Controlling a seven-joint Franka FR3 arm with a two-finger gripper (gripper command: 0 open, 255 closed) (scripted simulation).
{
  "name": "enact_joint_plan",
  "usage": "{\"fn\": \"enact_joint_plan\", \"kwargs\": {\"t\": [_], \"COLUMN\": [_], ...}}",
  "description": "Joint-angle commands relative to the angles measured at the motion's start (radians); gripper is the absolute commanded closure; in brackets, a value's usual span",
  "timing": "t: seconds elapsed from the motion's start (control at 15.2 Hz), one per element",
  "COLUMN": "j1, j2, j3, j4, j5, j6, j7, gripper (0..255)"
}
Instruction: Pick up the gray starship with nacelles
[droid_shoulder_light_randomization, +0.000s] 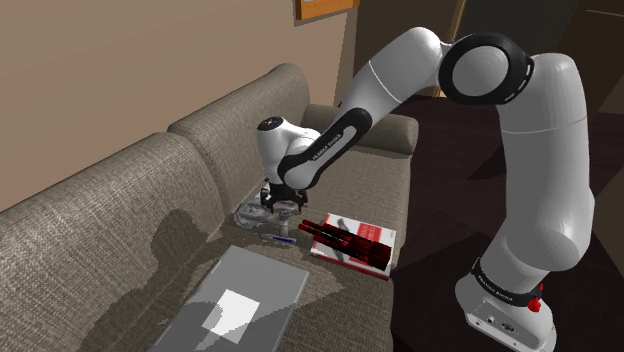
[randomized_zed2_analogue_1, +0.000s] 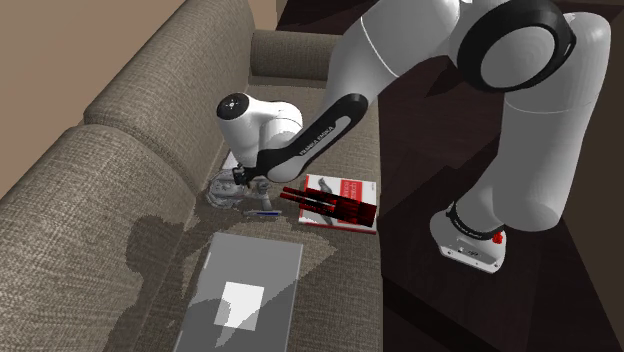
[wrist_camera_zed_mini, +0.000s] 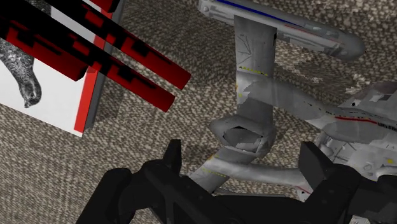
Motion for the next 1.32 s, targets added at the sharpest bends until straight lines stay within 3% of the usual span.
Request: {"fn": "enact_joint_plan", "kwargs": {"t": [0.0,0.07,0.66,1.25], "j1": [0.004,0.006,0.004,-0.016], "j2": [0.01,0.011,0.01,-0.071], "j3": [-0.003,-0.003,-0.003,0.027], "j4": [0.004,0.005,0.004,0.017], "j5": [-0.005,-0.006,-0.005,0.046], "j6": [0.006,0.006,0.006,-0.08], "j7": [0.005,0.007,0.005,-0.034], "gripper": [0,255,255,255]}}
